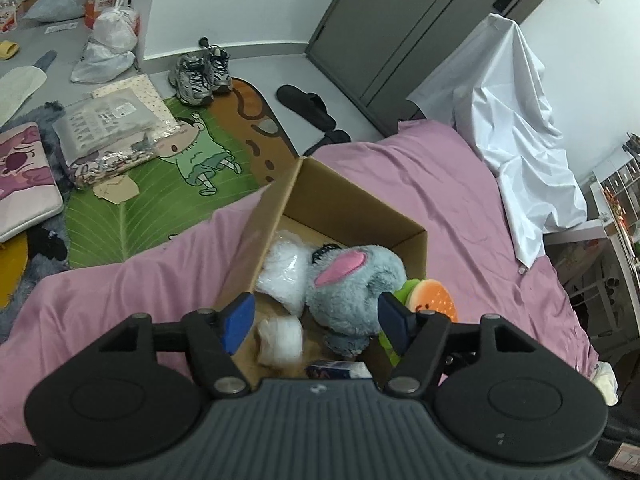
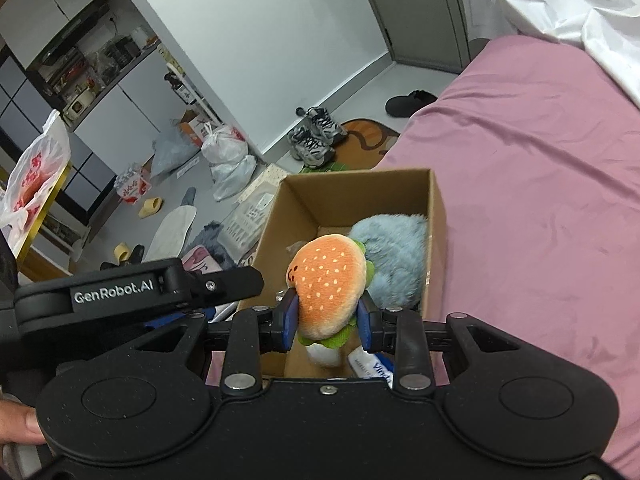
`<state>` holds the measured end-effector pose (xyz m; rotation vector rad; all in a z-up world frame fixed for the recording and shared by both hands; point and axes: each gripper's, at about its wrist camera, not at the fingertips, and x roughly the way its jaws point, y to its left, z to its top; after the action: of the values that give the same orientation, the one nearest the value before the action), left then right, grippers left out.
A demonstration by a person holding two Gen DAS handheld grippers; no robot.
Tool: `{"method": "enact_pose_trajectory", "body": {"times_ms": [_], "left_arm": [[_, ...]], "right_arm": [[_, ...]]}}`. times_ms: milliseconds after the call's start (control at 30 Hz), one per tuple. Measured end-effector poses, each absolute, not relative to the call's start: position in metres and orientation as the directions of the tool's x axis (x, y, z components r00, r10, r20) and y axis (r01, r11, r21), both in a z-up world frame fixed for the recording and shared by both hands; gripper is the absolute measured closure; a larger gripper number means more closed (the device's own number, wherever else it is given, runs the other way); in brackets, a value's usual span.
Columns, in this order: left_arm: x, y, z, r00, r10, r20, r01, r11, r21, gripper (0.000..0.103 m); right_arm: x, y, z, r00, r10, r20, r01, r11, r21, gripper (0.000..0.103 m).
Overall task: Organize soft objects
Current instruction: 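Carry the white packet with the left tool while the right carries the burger plush to the box, then open both tools to drop the packet and burger plush into the box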
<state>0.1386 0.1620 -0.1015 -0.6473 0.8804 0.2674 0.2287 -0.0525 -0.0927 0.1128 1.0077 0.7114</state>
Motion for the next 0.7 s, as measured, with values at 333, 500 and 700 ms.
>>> {"method": "enact_pose_trajectory", "body": {"times_ms": [333, 500, 700], "left_arm": [[0.128, 0.172, -0.090, 0.616, 0.006, -0.788, -0.502, 0.774, -0.386, 0.029], [0.124, 0.173, -0.079, 0.616, 0.028, -0.787, -0.502, 0.784, -0.365, 0.026], [0.118, 0.167, -0.070, 0.609, 0.057, -0.791, -0.498, 0.804, -0.325, 0.022]], "right_arm": [[0.219, -0.034, -0.088, 0.287, 0.626, -0.725, -0.531, 0.734, 0.424, 0.068], [0.214, -0.030, -0.085, 0.270, 0.648, -0.713, -0.536, 0.716, 0.448, 0.044], [0.211, -0.039, -0.075, 0.295, 0.633, -0.716, -0.528, 0.733, 0.430, 0.024]]}}
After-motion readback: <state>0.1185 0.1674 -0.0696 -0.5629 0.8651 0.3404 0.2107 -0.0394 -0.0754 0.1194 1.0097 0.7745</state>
